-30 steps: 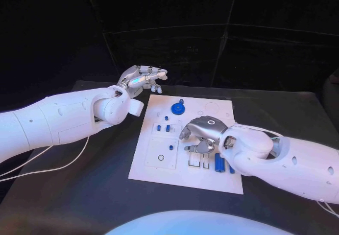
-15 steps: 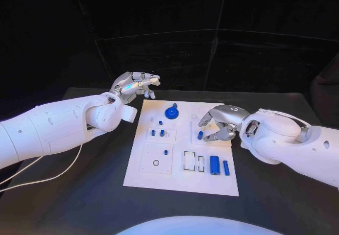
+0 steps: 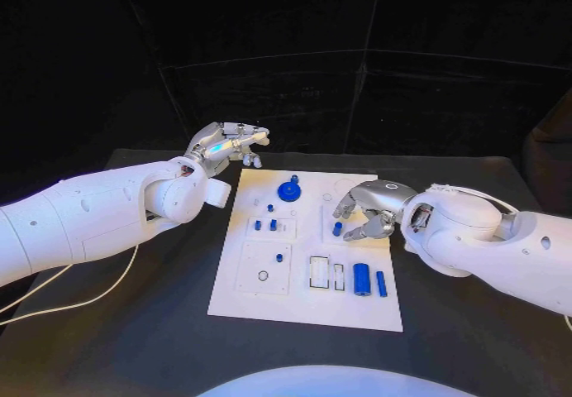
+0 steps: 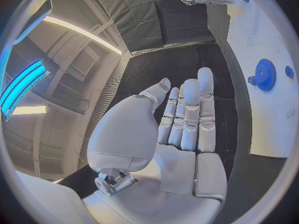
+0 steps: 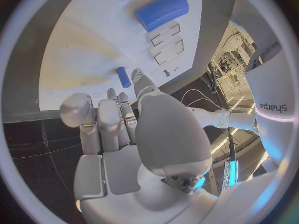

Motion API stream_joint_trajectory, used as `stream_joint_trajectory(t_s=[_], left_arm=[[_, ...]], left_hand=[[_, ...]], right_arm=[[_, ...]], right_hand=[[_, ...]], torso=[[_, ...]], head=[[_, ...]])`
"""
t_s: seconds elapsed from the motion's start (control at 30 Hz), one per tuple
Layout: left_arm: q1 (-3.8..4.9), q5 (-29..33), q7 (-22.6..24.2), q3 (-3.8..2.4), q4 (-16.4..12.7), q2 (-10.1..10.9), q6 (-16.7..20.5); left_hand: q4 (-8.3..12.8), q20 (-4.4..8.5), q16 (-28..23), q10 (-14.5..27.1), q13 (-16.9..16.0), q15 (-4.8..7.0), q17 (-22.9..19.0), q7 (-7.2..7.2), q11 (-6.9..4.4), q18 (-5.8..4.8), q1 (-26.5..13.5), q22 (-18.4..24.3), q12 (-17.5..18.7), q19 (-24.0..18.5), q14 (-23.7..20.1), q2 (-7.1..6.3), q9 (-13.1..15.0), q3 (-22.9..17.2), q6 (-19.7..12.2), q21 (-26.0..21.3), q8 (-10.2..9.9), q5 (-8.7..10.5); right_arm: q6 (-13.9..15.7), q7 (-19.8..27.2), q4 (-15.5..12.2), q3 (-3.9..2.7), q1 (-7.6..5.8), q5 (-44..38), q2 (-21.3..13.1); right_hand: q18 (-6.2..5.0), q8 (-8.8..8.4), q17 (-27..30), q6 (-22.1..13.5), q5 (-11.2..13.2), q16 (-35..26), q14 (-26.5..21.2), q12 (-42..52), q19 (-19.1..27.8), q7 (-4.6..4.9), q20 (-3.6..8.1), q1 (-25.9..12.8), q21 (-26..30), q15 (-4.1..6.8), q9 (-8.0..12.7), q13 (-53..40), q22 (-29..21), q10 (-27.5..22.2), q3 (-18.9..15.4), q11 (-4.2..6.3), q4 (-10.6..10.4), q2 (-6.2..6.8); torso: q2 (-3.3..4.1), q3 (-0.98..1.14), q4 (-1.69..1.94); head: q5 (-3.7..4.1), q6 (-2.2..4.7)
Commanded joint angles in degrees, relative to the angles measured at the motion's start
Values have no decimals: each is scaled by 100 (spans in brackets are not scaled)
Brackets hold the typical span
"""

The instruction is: Assemble the parts on the task board

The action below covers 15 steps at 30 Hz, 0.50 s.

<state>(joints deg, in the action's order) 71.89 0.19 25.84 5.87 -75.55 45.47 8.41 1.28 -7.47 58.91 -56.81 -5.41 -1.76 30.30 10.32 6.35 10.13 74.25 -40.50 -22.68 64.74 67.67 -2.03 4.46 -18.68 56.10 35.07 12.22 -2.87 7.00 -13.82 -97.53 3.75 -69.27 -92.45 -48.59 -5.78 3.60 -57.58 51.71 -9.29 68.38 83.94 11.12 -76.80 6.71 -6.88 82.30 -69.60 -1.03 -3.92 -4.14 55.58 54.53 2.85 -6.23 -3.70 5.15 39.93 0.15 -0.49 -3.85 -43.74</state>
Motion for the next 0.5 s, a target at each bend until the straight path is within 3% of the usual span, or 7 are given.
stream_joint_trajectory(t_s=[0.03,0.23,0.5], left_arm=[[6,18,48,-4,0,-10,-63],[4,18,41,-3,0,1,-72],[1,18,41,-3,-3,4,-78]], left_hand=[[18,-9,-27,42,9,3,-6,-3,2,33,42,6,-29,-20,-35,1,-8,23,-28,-39,22,-3],[18,-9,-27,42,9,3,-6,-3,2,33,42,6,-29,-20,-35,1,-8,23,-28,-39,22,-3],[18,-9,-27,42,9,3,-6,-3,2,33,42,6,-29,-20,-35,1,-8,23,-28,-39,22,-3]], right_arm=[[-43,-6,43,-1,-5,-10,46],[-38,50,113,-1,27,6,130],[-205,98,191,0,54,22,215]], right_hand=[[-83,42,35,38,55,26,57,148,-47,54,-1,40,-6,25,-5,-4,30,221,-19,54,22,-159],[-63,55,86,145,41,5,64,242,-116,97,70,128,-70,104,-6,44,123,649,101,154,39,-334],[-57,122,97,409,68,15,80,111,-139,129,108,201,-76,134,-23,62,130,828,278,183,48,-376]], torso=[[3,-3,1],[1,-2,-6],[-1,-2,2]], head=[[-6,-7],[-20,-26],[-16,-35]])
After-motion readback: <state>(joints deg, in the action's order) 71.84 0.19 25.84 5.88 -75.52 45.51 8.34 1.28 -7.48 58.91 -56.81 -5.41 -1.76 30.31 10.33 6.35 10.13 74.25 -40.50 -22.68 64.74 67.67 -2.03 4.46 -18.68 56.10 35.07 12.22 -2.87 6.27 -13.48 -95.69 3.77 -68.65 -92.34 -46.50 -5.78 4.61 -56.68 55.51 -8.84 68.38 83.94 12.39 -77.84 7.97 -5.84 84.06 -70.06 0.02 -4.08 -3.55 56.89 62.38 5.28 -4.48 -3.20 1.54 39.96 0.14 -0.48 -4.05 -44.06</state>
